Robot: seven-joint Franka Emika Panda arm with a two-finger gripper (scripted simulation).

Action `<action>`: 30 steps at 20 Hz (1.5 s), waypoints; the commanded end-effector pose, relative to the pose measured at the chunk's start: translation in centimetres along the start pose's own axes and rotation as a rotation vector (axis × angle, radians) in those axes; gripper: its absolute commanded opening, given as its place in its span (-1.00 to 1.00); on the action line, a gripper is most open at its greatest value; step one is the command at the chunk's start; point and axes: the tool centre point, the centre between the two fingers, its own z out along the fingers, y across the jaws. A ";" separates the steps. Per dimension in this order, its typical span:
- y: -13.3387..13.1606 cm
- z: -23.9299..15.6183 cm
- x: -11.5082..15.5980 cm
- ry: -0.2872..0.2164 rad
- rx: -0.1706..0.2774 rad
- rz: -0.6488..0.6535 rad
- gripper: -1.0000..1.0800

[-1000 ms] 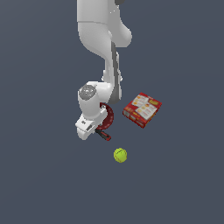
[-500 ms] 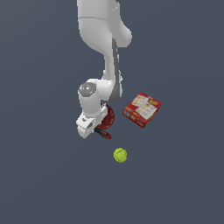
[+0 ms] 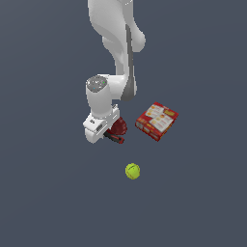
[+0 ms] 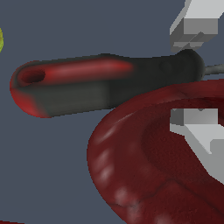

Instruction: Pick up a designated object from a clutter of objects.

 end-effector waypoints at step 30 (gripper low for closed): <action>-9.5 -24.2 -3.0 -0.003 0.007 0.004 -1.00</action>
